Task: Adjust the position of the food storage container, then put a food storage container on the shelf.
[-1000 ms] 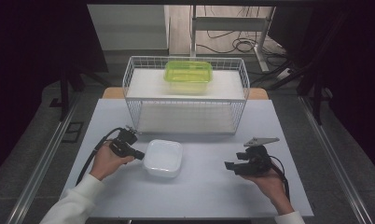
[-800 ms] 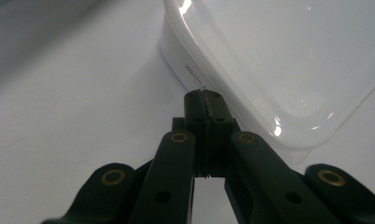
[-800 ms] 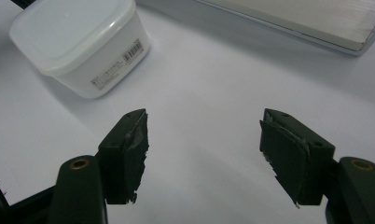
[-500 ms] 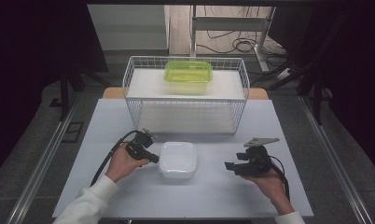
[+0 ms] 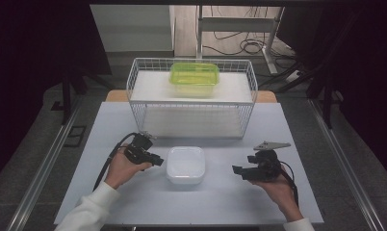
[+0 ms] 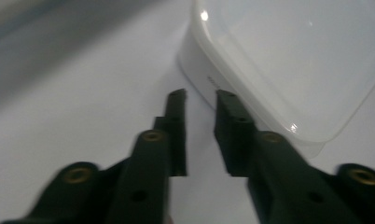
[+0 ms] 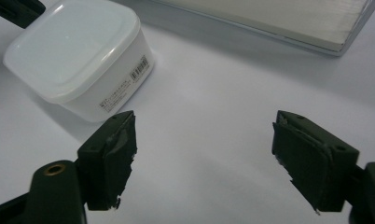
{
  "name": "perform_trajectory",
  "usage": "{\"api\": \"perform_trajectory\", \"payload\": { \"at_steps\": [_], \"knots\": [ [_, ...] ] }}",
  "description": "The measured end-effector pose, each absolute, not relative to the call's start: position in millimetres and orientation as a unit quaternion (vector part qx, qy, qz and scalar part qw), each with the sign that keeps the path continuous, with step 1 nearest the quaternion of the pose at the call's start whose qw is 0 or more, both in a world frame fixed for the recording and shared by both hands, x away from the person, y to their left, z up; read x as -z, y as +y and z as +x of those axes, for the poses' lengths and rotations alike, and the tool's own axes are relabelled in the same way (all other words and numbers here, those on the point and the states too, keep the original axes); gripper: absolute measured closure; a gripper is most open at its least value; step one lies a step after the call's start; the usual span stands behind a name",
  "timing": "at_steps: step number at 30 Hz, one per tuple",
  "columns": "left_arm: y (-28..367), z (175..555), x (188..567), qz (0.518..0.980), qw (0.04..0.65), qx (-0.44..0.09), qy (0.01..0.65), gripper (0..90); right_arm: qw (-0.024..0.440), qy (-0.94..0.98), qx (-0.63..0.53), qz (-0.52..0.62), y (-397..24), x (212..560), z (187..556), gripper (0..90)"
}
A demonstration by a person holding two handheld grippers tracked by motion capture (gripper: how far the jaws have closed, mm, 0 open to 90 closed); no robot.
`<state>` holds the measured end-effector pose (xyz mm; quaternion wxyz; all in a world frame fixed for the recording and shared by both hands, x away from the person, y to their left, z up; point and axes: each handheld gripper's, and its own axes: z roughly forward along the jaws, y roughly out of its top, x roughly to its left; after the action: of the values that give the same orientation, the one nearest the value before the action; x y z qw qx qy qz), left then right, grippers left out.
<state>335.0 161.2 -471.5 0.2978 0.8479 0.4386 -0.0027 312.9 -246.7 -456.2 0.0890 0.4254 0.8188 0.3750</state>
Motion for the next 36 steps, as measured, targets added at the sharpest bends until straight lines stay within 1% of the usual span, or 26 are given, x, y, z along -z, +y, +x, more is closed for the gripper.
{"api": "perform_trajectory", "payload": {
  "at_steps": [2,4,6,10,15,28,36],
  "knots": [
    [167.5,329.5,466.3,0.834,0.319,-0.009,0.45,53.5,0.091,0.817,-0.379,0.425,-246.5,456.2,312.2,19.6],
    [172.4,324.5,462.7,0.823,0.337,-0.015,0.458,43.9,0.09,0.817,-0.382,0.423,-245.9,456.6,311.8,19.1],
    [175.9,320.0,461.3,0.816,0.344,-0.018,0.464,36.6,0.087,0.816,-0.385,0.422,-244.4,457.3,311.3,18.7],
    [177.3,313.9,464.6,0.819,0.337,-0.019,0.464,31.6,0.081,0.816,-0.384,0.424,-241.7,458.6,311.1,18.2],
    [179.8,312.4,466.4,0.815,0.338,-0.016,0.469,29.7,0.068,0.818,-0.383,0.424,-237.3,461.0,311.2,18.2],
    [178.9,309.2,464.2,0.812,0.343,-0.011,0.472,26.8,0.054,0.812,-0.393,0.429,-233.5,461.9,312.1,20.2],
    [177.2,313.2,464.8,0.8,0.366,0.009,0.475,26.4,0.03,0.809,-0.403,0.427,-219.1,462.7,315.5,25.4]
  ]
}}
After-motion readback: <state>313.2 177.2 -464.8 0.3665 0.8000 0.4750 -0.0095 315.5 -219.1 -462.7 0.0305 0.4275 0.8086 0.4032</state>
